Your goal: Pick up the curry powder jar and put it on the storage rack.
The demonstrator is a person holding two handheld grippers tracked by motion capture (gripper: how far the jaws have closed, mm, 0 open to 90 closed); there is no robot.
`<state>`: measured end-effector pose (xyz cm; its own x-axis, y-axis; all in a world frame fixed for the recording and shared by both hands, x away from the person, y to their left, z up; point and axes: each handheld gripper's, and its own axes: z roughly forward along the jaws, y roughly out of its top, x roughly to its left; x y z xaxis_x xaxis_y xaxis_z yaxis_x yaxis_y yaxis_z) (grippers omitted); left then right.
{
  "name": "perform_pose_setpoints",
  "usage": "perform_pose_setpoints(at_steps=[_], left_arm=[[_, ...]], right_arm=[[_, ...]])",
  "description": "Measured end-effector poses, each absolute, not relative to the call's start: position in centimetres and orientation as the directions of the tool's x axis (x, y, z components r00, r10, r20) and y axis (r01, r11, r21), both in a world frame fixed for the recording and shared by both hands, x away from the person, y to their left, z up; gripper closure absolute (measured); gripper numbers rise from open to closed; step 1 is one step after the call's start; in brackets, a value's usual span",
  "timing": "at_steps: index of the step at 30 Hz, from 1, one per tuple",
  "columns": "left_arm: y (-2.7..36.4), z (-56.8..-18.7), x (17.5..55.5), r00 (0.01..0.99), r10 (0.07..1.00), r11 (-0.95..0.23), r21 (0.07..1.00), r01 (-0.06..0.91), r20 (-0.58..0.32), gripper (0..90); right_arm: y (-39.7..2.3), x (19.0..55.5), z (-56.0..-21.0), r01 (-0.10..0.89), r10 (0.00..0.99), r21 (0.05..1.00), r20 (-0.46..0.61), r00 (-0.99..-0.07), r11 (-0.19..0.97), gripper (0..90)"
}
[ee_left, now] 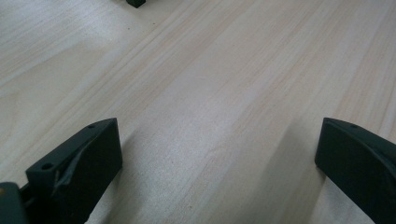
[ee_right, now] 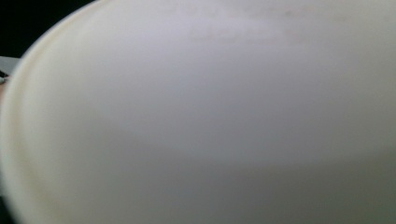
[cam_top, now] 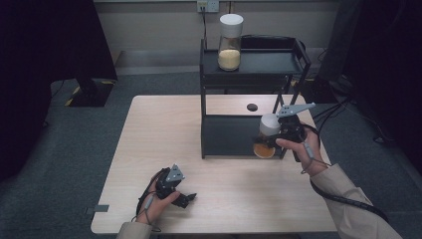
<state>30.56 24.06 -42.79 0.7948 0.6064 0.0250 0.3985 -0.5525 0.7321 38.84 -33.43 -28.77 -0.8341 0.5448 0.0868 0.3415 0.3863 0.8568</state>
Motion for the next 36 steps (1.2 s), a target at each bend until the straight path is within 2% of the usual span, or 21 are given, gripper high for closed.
perform_pose_setpoints(at_steps=[12,36], left_arm=[[24.1,-42.8,30.6,0.795,0.607,-0.552,0.732,0.399,0.025,0.0],[24.1,-42.8,30.6,0.795,0.606,-0.554,0.731,0.398,0.025,0.0]], right_arm=[[-32.9,39.6,-26.1,0.345,0.555,0.852,0.078,-0.828,0.394,33.5],[-32.8,41.2,-18.6,0.313,0.546,0.863,0.053,-0.836,0.396,33.7]])
